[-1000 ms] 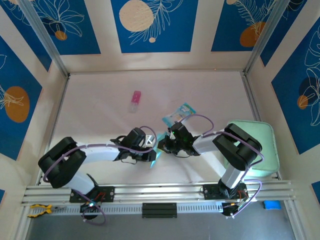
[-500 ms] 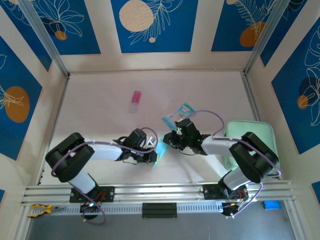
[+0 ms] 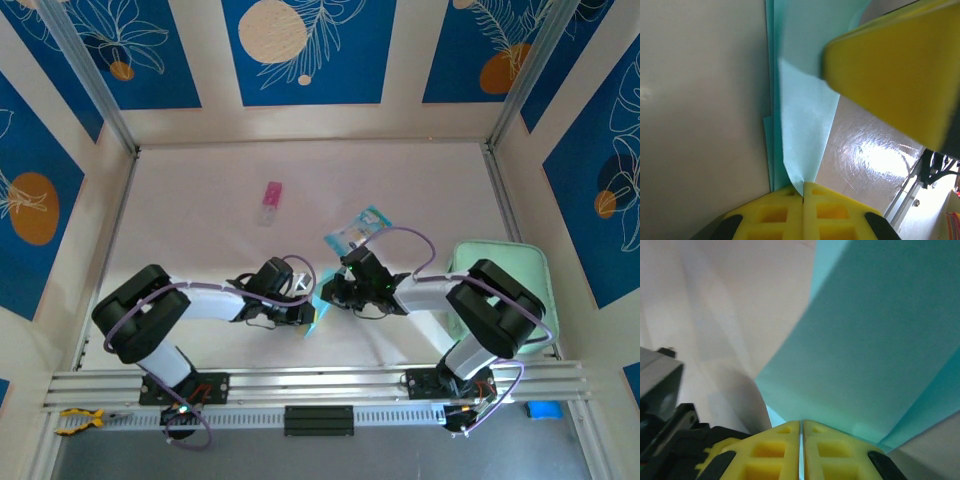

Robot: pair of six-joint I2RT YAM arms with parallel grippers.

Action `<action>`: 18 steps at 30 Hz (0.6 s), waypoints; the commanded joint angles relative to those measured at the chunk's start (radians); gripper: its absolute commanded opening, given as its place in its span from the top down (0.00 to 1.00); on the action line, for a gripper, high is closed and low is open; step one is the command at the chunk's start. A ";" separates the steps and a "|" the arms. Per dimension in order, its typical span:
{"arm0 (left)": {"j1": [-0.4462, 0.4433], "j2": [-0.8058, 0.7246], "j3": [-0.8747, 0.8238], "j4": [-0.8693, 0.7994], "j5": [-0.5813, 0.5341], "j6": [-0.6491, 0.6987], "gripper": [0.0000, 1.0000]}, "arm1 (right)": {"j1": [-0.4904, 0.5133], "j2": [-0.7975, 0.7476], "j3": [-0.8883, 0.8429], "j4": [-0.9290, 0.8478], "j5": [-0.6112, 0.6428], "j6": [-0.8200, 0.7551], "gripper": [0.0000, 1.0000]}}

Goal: Fold a paper plane with a square sheet of paper (pick it up from the middle)
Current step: Perform the fifth fold on the wing at the bottom-center of the table.

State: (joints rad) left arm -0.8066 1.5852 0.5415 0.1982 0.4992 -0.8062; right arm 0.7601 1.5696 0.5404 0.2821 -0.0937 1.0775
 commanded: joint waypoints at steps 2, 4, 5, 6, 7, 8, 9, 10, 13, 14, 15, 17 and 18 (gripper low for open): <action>0.013 -0.001 0.001 -0.063 0.010 0.018 0.99 | -0.006 0.036 0.027 -0.016 0.027 -0.002 0.89; 0.013 -0.002 0.000 -0.063 0.011 0.018 0.97 | -0.012 0.039 0.011 -0.016 0.048 0.017 0.89; 0.015 -0.004 -0.003 -0.063 0.012 0.018 0.96 | -0.017 0.041 0.000 -0.014 0.057 0.026 0.89; 0.016 -0.006 -0.004 -0.064 0.013 0.020 0.95 | -0.022 0.039 -0.009 -0.009 0.060 0.035 0.89; 0.016 -0.008 -0.006 -0.064 0.017 0.020 0.94 | -0.025 0.039 -0.019 -0.005 0.064 0.044 0.89; 0.017 -0.009 -0.007 -0.065 0.016 0.020 0.92 | -0.028 0.038 -0.028 -0.003 0.070 0.052 0.89; 0.018 -0.011 -0.008 -0.064 0.018 0.022 0.90 | -0.030 0.038 -0.034 -0.002 0.072 0.058 0.89; 0.020 -0.014 -0.010 -0.065 0.020 0.021 0.87 | -0.032 0.040 -0.042 0.008 0.074 0.061 0.90; 0.022 -0.020 -0.017 -0.062 0.036 0.026 0.82 | -0.039 0.044 -0.064 0.043 0.069 0.077 0.90; 0.022 -0.024 -0.019 -0.061 0.042 0.029 0.80 | -0.041 0.045 -0.068 0.051 0.067 0.082 0.90; 0.022 -0.028 -0.021 -0.061 0.049 0.031 0.80 | -0.041 0.048 -0.069 0.053 0.066 0.084 0.90; 0.022 -0.033 -0.024 -0.067 0.065 0.043 0.80 | -0.042 0.052 -0.066 0.046 0.068 0.086 0.90; 0.021 -0.037 -0.027 -0.072 0.071 0.048 0.80 | -0.043 0.051 -0.065 0.043 0.068 0.085 0.90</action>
State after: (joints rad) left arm -0.7959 1.5696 0.5373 0.1894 0.5320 -0.7944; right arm 0.7353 1.5993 0.5007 0.3676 -0.0795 1.1542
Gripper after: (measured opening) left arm 0.198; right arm 0.103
